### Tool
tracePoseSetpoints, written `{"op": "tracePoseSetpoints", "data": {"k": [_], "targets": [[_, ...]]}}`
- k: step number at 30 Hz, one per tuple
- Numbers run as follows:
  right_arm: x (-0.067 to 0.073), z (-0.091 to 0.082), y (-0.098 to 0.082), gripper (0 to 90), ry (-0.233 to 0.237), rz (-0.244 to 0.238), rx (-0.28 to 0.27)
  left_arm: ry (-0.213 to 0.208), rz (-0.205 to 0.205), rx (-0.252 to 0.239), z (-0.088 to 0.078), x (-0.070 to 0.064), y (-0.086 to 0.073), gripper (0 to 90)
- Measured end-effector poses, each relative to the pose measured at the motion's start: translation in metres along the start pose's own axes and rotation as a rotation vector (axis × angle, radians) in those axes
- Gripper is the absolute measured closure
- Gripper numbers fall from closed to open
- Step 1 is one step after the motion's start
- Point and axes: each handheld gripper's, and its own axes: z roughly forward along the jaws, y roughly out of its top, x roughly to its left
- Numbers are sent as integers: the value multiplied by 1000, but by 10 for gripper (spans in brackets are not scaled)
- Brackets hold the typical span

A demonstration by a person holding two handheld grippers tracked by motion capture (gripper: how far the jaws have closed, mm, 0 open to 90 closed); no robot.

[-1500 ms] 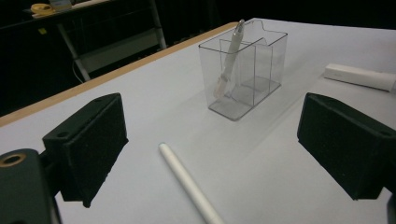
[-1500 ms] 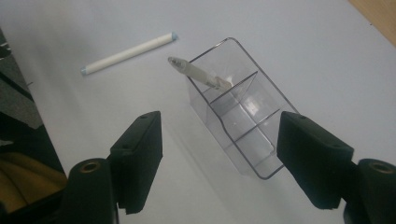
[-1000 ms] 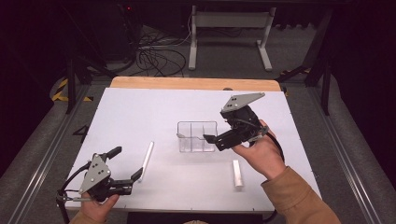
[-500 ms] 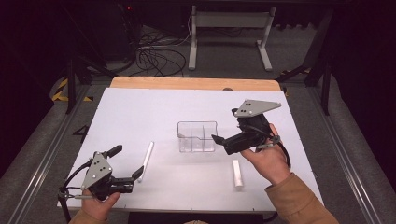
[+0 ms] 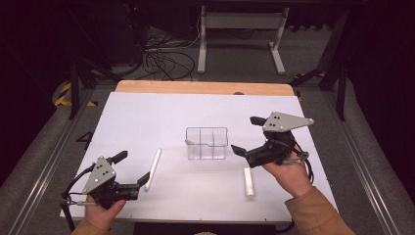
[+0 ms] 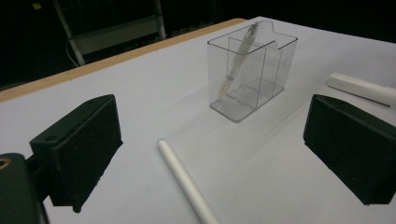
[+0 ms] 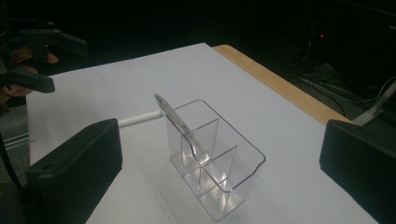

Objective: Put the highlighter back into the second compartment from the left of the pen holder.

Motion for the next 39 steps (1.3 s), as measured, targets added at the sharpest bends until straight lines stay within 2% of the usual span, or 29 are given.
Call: {"op": "tracePoseSetpoints", "data": {"k": [2,6,10,13,19,26,29,35,39], "targets": [[0,-3,-6,0,6,-5,-12,9,6,10,1,1,1,50],[0,-8,-21,0,6,-19,-34,13,-14,50,5,3,4,70],[-2,-11,-38,0,-6,-3,-23,26,-46,80,10,4,6,76],[-4,-14,-50,0,-12,13,-23,32,-57,98,12,4,7,105],[-7,-17,-71,0,-43,35,-20,26,-71,129,18,6,11,103],[-13,-20,-93,0,-54,70,-39,39,-51,154,22,8,15,106],[-15,-23,-101,0,-63,86,-50,55,-44,175,24,8,18,106],[-20,-23,-109,0,-73,94,-44,32,-70,198,26,10,20,106],[-20,-22,-111,0,-71,95,-46,43,-89,196,26,9,20,119]]}}
